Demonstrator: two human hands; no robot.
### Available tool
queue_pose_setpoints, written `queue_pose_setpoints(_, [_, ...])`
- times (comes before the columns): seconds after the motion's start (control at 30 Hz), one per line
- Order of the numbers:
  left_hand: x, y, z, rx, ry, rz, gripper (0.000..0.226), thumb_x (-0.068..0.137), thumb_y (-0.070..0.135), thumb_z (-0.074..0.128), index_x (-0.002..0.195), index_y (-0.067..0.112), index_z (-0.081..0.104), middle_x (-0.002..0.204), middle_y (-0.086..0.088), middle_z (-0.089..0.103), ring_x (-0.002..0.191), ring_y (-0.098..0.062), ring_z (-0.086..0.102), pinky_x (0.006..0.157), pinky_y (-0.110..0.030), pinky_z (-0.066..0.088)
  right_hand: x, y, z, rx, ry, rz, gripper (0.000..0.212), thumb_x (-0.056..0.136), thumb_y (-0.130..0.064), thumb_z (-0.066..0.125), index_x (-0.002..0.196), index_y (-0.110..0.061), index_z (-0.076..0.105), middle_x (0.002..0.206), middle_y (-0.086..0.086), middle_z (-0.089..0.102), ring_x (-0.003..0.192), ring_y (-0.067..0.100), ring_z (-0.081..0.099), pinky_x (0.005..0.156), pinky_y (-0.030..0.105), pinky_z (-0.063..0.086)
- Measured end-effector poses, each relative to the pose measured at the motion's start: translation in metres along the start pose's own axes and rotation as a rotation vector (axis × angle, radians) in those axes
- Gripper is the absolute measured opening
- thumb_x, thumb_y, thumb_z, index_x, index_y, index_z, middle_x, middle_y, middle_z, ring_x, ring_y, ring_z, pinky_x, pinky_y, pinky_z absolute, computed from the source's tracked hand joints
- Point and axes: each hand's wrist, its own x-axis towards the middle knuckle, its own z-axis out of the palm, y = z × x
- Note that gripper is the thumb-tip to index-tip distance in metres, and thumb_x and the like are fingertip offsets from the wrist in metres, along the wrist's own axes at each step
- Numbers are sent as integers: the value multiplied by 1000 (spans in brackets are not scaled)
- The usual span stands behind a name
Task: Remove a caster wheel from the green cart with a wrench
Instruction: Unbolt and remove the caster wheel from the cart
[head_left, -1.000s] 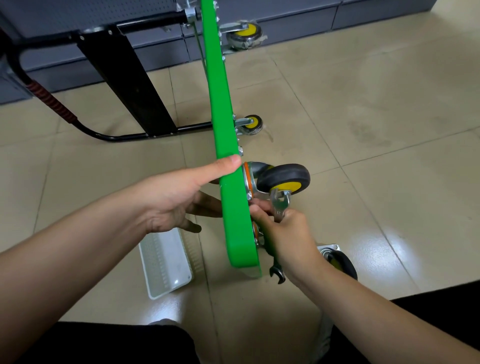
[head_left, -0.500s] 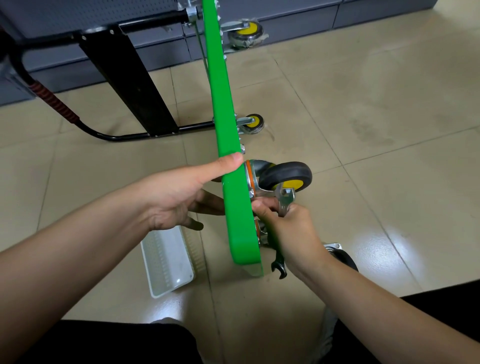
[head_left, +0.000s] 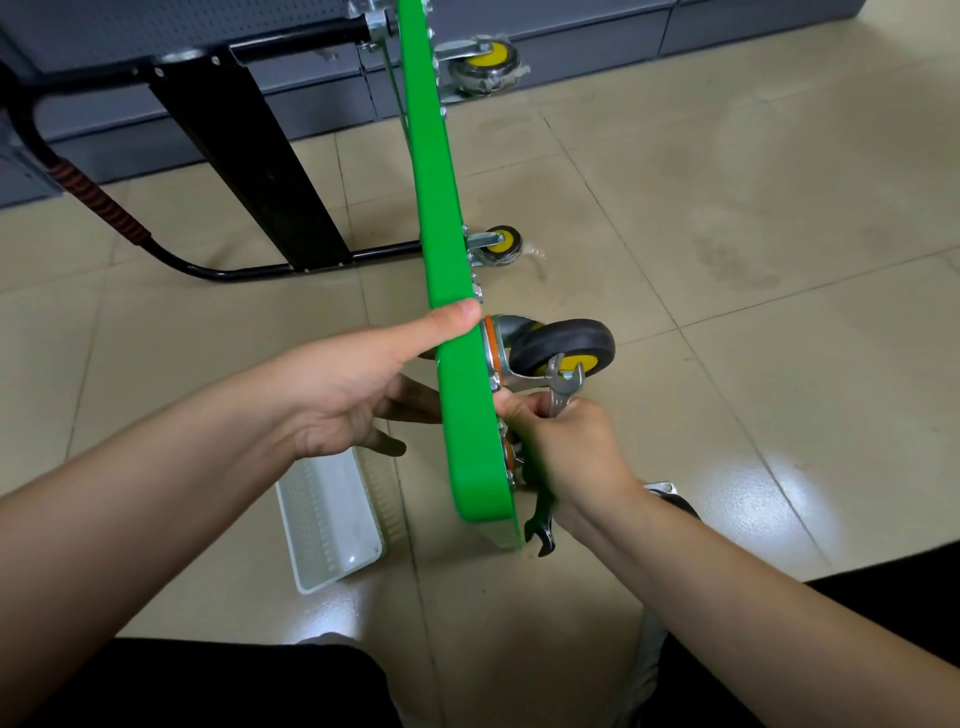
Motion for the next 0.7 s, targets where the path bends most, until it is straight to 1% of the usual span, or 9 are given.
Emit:
queue_pose_setpoints(0.07, [-1,0,0,-7,14,1,81,61,77,57,127,31,58,100,-17,77,99,-25,70,114,-63,30,0,0,0,-14,-9,-2,33,93,-30,72,60,-23,71,69,-2,73,63,10,69,50,20,47])
queue_pose_setpoints(0.13, [-1,0,0,-12,13,-5,84,62,81,61,129,32,56,100,-16,77,104,-26,70,114,-65,28,-1,-4,0,-34,-17,-15,30,93,-29,71,68,-13,71,68,1,72,61,11,67,51,20,47])
queue_pose_setpoints(0.2, [-2,0,-1,4,14,-15,93,59,86,65,133,30,55,101,-14,78,107,-26,69,115,-65,26,1,-6,-2,-76,-14,-28,31,92,-31,72,80,-2,72,79,11,75,70,22,68,61,29,50])
queue_pose_setpoints(0.27, [-3,-1,-1,13,26,-20,100,54,87,61,134,28,54,100,-13,78,105,-25,70,115,-66,26,2,-5,-6,-122,-27,-20,24,92,-32,72,88,-9,76,89,8,77,83,30,72,69,38,52])
queue_pose_setpoints(0.33, [-4,-1,0,1,25,-15,97,60,86,62,135,27,53,100,-14,78,105,-26,70,115,-66,26,1,-2,-10,-152,-52,-45,12,93,-27,71,94,-18,79,94,-1,78,91,22,74,76,35,54])
queue_pose_setpoints(0.4, [-6,1,1,-16,25,-16,94,61,81,60,136,25,53,100,-16,77,106,-27,69,115,-66,25,-2,0,-12,-184,-70,-94,11,94,-22,71,100,-18,79,97,-3,79,92,17,74,81,35,56])
queue_pose_setpoints(0.53, [-9,3,3,-30,30,-16,93,56,77,61,133,25,54,100,-17,77,105,-27,69,115,-66,27,-3,-1,-8,-218,-27,-119,12,94,-19,71,92,-10,79,92,0,79,92,24,74,92,51,57])
queue_pose_setpoints(0.63, [-10,4,5,-27,36,-13,96,53,77,62,133,23,56,97,-16,77,91,-23,70,116,-66,26,-2,-5,-5,-128,14,-20,17,92,-17,73,86,-2,77,91,10,77,90,37,71,87,57,57])
queue_pose_setpoints(0.7, [-10,4,6,-30,48,-12,99,50,76,63,134,23,55,97,-17,77,94,-23,70,116,-67,25,-2,-9,-3,-74,39,70,18,89,-16,75,87,1,76,91,16,76,75,39,60,68,46,50])
